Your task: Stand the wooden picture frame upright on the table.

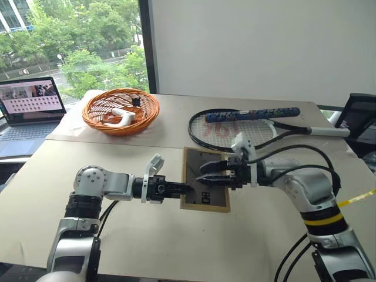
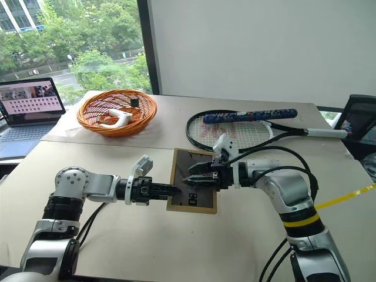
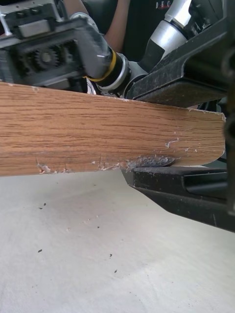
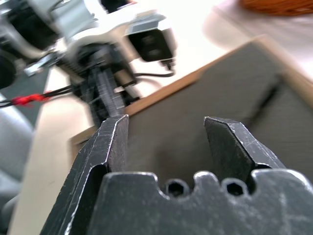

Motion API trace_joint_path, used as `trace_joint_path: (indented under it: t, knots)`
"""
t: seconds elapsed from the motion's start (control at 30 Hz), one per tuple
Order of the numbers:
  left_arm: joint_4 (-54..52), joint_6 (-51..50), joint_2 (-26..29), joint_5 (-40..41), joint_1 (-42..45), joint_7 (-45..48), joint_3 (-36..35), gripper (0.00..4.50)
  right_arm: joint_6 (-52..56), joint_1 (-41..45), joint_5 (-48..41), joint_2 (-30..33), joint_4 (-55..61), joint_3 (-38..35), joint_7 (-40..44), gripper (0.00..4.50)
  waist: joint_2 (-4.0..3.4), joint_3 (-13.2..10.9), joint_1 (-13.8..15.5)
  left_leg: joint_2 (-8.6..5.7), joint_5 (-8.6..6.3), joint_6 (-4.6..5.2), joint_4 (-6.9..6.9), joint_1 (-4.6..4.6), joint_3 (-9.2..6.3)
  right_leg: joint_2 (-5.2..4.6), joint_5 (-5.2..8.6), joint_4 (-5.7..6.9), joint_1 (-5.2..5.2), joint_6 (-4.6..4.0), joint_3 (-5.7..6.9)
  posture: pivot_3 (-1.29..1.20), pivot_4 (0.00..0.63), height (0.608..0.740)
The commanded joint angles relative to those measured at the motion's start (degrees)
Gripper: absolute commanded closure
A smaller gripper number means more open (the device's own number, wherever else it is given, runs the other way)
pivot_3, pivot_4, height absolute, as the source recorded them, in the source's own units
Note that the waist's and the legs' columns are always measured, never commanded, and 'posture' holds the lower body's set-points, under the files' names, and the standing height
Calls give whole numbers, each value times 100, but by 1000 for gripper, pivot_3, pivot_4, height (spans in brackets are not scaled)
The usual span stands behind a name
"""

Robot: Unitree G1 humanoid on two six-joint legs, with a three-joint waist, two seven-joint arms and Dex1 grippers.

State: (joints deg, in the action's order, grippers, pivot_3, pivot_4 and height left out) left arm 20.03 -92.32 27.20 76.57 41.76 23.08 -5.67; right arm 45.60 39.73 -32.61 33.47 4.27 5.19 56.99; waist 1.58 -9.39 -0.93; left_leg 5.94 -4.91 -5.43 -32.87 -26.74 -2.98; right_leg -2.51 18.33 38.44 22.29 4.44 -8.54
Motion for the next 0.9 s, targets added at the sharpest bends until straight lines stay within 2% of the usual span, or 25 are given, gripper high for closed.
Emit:
trace_joint_path:
  t: [0.03, 0.17, 0.37, 0.63, 0.9]
  knots:
    - [-164, -18, 10, 62, 126, 219, -48, 3366, 34, 307, -91, 151, -132, -395, -36, 1605, -1, -1, 0, 0, 0, 0, 2, -1, -1, 0, 0, 0, 0, 0, 1, 0, 150, 721]
    - [-165, -18, 3, 11, 166, 269, -47, 3366, 271, 231, -37, 368, -122, -54, 253, 1605, -2, -1, 0, 0, 0, 0, 3, -1, -2, 0, 1, -1, 0, -1, 3, 0, 150, 721]
    - [-153, -18, -28, -115, 216, 341, -64, 3366, 437, -18, -164, 207, 171, 256, 370, 1605, -8, -5, -23, 0, 0, 0, 2, -2, -3, 0, 1, 0, 0, -1, 4, 0, 150, 721]
    - [-23, -18, -15, -250, 285, 470, -43, 3366, 74, -225, -346, 84, 563, -82, 481, 1605, -8, -6, -10, 0, 1, -1, 1, -3, -6, 0, 1, 1, 0, -1, 7, 0, 150, 721]
    - [396, -18, 146, -198, 428, 689, 72, 3366, -561, -613, -385, 252, 1150, -622, 481, 1605, -8, -6, -1, -1, 1, -1, 0, -5, -10, 0, 1, 1, 0, -1, 12, 0, 150, 721]
